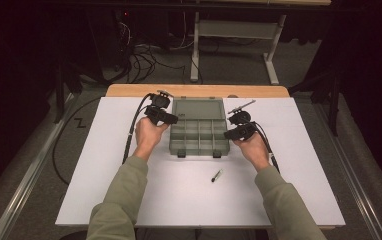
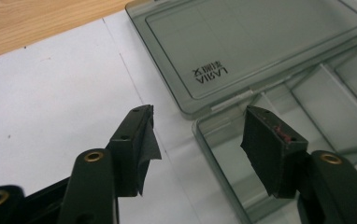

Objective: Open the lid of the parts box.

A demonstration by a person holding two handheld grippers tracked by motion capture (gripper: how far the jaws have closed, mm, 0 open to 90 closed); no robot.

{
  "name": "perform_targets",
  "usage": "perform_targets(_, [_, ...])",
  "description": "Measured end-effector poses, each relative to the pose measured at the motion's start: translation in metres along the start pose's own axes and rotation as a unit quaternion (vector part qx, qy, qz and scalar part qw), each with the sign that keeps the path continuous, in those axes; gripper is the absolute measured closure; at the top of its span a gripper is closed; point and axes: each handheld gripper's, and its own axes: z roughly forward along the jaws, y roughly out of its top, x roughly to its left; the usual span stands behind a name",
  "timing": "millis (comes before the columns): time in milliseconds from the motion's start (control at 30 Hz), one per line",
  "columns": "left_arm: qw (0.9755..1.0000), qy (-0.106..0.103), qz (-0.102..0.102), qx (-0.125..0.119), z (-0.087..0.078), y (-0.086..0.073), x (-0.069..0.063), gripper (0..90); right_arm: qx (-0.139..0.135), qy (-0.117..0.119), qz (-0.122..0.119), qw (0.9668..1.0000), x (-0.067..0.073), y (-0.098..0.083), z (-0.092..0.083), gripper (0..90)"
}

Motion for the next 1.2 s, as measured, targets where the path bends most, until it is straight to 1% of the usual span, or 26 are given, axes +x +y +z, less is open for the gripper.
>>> perform_targets(67, [1.0, -0.005, -0.002, -0.001, -0.004, -0.001, 0.001, 42.5, -0.001, -0.001, 0.0, 1.0, 0.0, 0.0, 0.0, 76.6])
perform_targets(133, [1.0, -0.007, 0.003, 0.001, -0.007, -0.003, 0.002, 42.2, -0.005, -0.001, 0.001, 1.0, 0.0, -0.001, 0.0, 75.4])
perform_targets(167, [1.0, -0.009, 0.004, 0.002, -0.008, -0.004, 0.003, 42.0, -0.007, 0.004, 0.002, 1.0, 0.0, -0.002, 0.0, 72.1])
perform_targets(233, [0.9999, -0.013, 0.007, 0.003, -0.012, -0.005, 0.003, 41.4, -0.014, 0.011, 0.0, 0.9998, 0.0, -0.003, 0.0, 70.5])
perform_targets(333, [0.9998, -0.013, 0.009, 0.011, -0.015, -0.007, 0.004, 40.2, -0.025, 0.016, -0.005, 0.9995, -0.001, -0.006, -0.001, 69.8])
perform_targets(400, [0.9998, -0.013, 0.009, 0.008, -0.019, -0.008, 0.004, 40.2, -0.027, 0.019, -0.003, 0.9994, -0.001, -0.008, -0.003, 69.1])
perform_targets(433, [0.9998, -0.011, 0.017, 0.003, -0.021, -0.008, 0.004, 40.1, -0.029, 0.02, -0.003, 0.9994, -0.001, -0.009, -0.004, 69.1])
perform_targets(500, [0.9997, -0.013, 0.022, -0.004, -0.026, -0.01, 0.004, 40.1, -0.037, 0.019, -0.005, 0.9991, 0.0, -0.01, -0.008, 69.1])
perform_targets(533, [0.9997, -0.015, 0.021, -0.006, -0.028, -0.01, 0.004, 40.1, -0.041, 0.02, -0.003, 0.9989, 0.0, -0.011, -0.01, 69.1])
perform_targets(667, [0.9995, -0.023, 0.021, -0.009, -0.038, -0.011, 0.007, 40.1, -0.046, 0.02, -0.014, 0.9986, 0.002, -0.016, -0.018, 69.0])
perform_targets(733, [0.9993, -0.03, 0.021, -0.009, -0.043, -0.011, 0.008, 39.3, -0.053, 0.019, -0.018, 0.9982, 0.002, -0.019, -0.023, 68.9])
perform_targets(900, [0.9987, -0.044, 0.021, -0.012, -0.054, -0.014, 0.009, 38.5, -0.064, 0.025, -0.02, 0.9975, -0.001, -0.025, -0.032, 68.4])
perform_targets(933, [0.9987, -0.046, 0.02, -0.01, -0.056, -0.015, 0.009, 38.5, -0.067, 0.026, -0.021, 0.9972, -0.001, -0.026, -0.033, 68.4])
perform_targets(1033, [0.9984, -0.05, 0.024, -0.01, -0.061, -0.019, 0.009, 38.3, -0.072, 0.031, -0.021, 0.9967, -0.002, -0.029, -0.038, 68.0])
perform_targets(1100, [0.9981, -0.055, 0.022, -0.014, -0.064, -0.022, 0.01, 38.1, -0.077, 0.034, -0.02, 0.9962, -0.002, -0.031, -0.041, 67.4])
perform_targets(1167, [0.9979, -0.061, 0.017, -0.014, -0.067, -0.025, 0.011, 37.7, -0.083, 0.038, -0.016, 0.9957, -0.004, -0.034, -0.043, 66.1])
perform_targets(1200, [0.9978, -0.061, 0.02, -0.017, -0.069, -0.026, 0.011, 36.8, -0.087, 0.04, -0.012, 0.9953, -0.004, -0.035, -0.045, 65.5])
